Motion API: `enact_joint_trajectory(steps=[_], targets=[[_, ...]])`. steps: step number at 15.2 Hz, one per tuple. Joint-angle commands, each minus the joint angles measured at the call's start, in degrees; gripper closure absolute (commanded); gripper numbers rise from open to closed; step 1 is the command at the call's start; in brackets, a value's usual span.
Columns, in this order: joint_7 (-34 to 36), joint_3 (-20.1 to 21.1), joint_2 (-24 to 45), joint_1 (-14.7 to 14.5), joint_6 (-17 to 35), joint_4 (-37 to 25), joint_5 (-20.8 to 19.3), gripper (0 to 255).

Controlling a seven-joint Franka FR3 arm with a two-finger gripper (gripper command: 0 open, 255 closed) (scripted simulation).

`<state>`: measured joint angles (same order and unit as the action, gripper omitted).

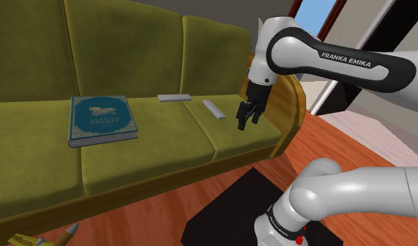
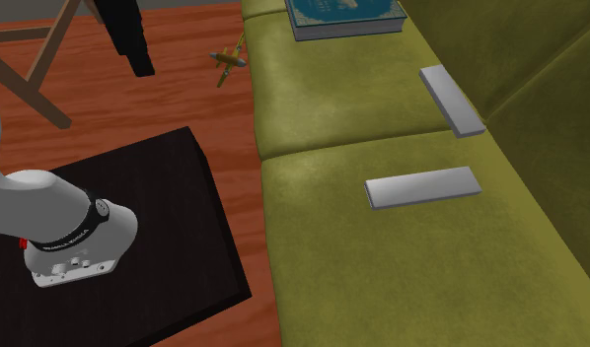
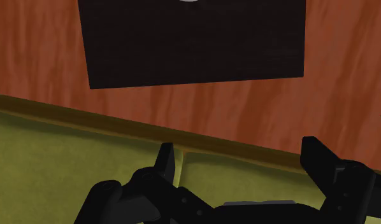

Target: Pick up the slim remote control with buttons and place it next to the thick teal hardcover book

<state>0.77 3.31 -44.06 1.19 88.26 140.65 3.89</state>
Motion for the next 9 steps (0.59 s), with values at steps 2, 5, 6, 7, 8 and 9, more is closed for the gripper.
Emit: enact_joint_trajectory(steps=[2,5,6,7,8,9], targets=[[-0.65,-0.55,1.58,0.41,1.64,-0.13,-0.57,0],[-2.51,-2.15,6.60,1.57,6.40,-0.96,-2.12,0],[-3.11,-2.66,8.36,1.95,7.93,-1.39,-2.57,0],[-3.68,-3.16,10.15,2.31,9.42,-1.90,-2.98,0],[-4.25,-3.67,11.97,2.65,10.88,-2.47,-3.37,0],[-4.81,-4.17,13.82,2.98,12.29,-3.13,-3.72,0]])
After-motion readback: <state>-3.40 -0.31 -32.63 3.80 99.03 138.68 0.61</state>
